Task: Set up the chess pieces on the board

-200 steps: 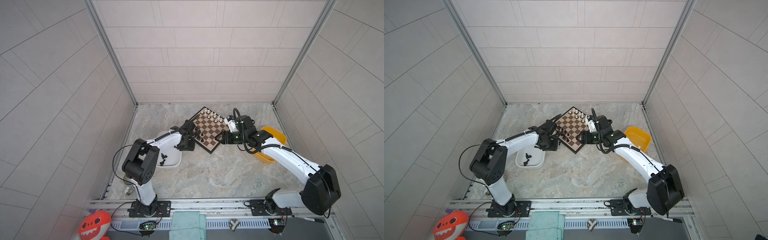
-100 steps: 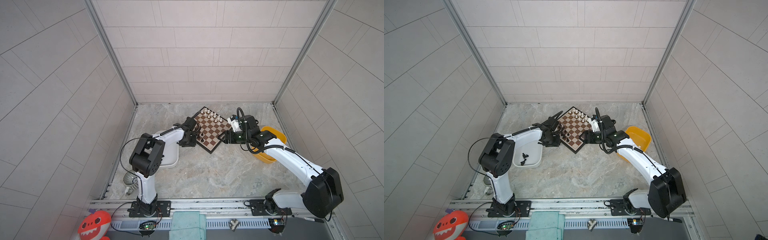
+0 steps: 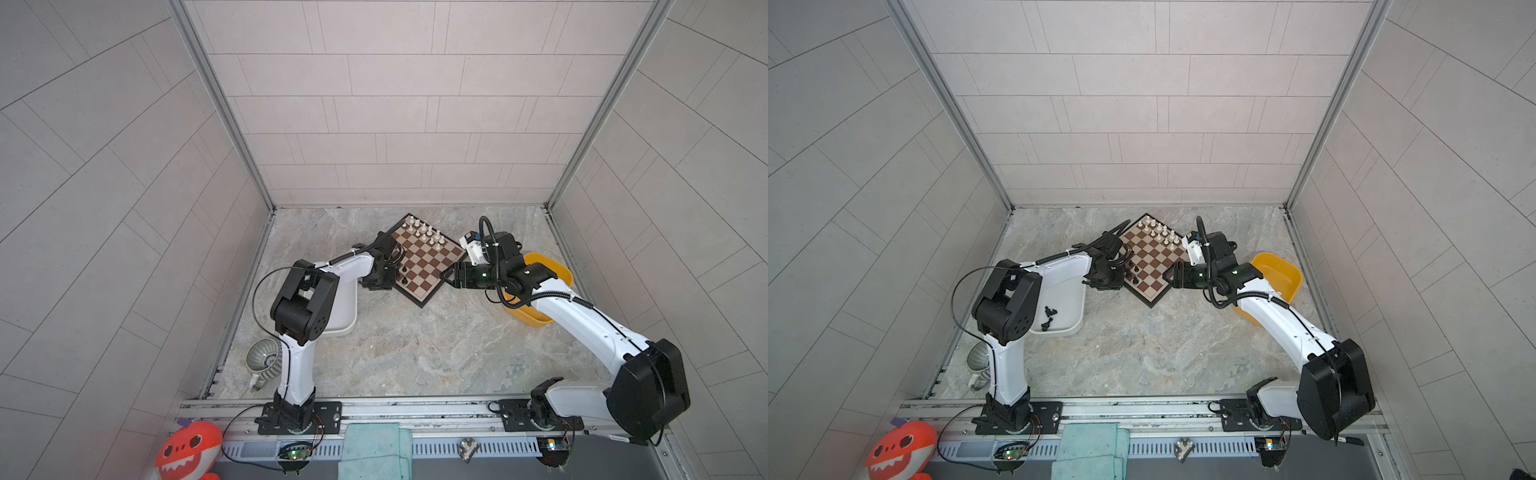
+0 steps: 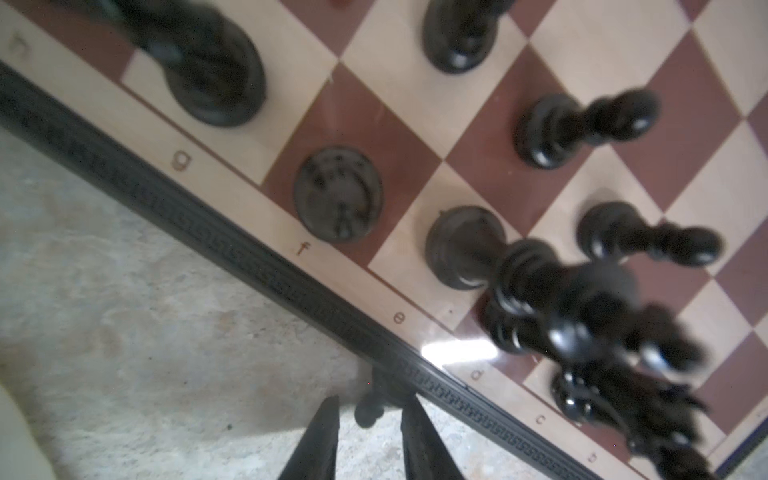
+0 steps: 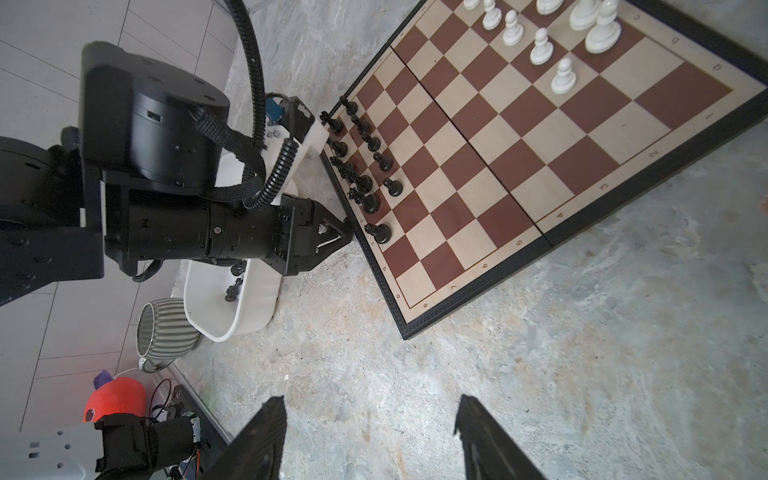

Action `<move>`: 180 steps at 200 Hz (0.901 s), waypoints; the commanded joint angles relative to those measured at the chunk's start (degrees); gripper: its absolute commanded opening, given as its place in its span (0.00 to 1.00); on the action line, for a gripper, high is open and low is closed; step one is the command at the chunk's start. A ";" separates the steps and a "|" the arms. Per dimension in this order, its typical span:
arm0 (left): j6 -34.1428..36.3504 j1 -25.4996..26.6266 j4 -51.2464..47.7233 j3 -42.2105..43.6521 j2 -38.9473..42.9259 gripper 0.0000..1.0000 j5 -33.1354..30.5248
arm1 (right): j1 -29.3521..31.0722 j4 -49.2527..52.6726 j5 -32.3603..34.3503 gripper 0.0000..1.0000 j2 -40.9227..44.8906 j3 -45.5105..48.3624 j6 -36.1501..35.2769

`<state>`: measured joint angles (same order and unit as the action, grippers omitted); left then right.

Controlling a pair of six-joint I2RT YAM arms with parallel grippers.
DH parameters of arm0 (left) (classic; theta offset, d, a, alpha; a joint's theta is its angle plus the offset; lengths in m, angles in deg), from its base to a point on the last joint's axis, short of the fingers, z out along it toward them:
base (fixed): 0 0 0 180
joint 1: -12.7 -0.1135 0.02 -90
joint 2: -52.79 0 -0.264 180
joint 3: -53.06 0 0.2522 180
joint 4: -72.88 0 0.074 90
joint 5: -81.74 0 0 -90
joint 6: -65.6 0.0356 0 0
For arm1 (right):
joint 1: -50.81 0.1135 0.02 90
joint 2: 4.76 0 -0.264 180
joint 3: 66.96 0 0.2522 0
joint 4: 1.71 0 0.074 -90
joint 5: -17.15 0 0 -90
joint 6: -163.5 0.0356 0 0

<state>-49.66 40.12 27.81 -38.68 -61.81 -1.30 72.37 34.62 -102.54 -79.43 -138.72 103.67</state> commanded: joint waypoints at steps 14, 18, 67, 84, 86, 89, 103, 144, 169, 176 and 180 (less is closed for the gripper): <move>-0.23 0.35 -1.07 -2.49 -2.58 0.27 -1.71 | -0.64 0.20 -0.69 0.66 1.84 0.60 -0.72; -0.11 0.35 -1.16 -2.53 -2.76 0.26 -1.59 | -0.64 0.20 -0.78 0.66 1.86 0.63 -0.69; 0.22 0.44 -1.46 -2.11 -2.98 0.19 -0.94 | -0.90 -0.14 -1.02 0.65 1.81 0.78 -0.68; 0.23 0.44 -0.77 -1.49 -2.43 0.17 0.11 | -0.91 -0.23 -0.99 0.65 1.60 0.79 -0.57; 0.26 0.44 -0.66 -1.39 -2.32 0.17 0.32 | -0.86 -0.31 -0.98 0.65 1.58 0.81 -0.56; 0.28 0.44 -0.55 -1.17 -2.17 0.16 0.56 | -0.90 -0.39 -1.06 0.65 1.56 0.79 -0.54; 0.87 0.45 0.00 -0.41 -0.88 0.14 2.11 | -0.91 -0.84 -1.08 0.65 1.46 0.87 -0.29; 4.89 0.44 -0.22 3.33 6.54 0.10 4.37 | -0.92 -4.38 -2.47 0.65 0.61 1.97 2.24; 7.13 0.43 -2.41 4.87 10.24 0.09 4.70 | -0.91 -4.90 -2.96 0.64 0.59 2.22 2.92; 8.00 0.44 -2.92 5.43 11.34 0.09 5.33 | -0.90 -4.90 -3.08 0.64 0.75 2.22 2.98; 8.63 0.44 -3.04 5.80 12.10 0.09 5.90 | -0.91 -4.90 -3.17 0.64 0.80 2.24 2.96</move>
<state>-44.98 40.23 27.16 -34.61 -54.49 2.72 71.73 31.32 -104.81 -79.13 -136.84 105.60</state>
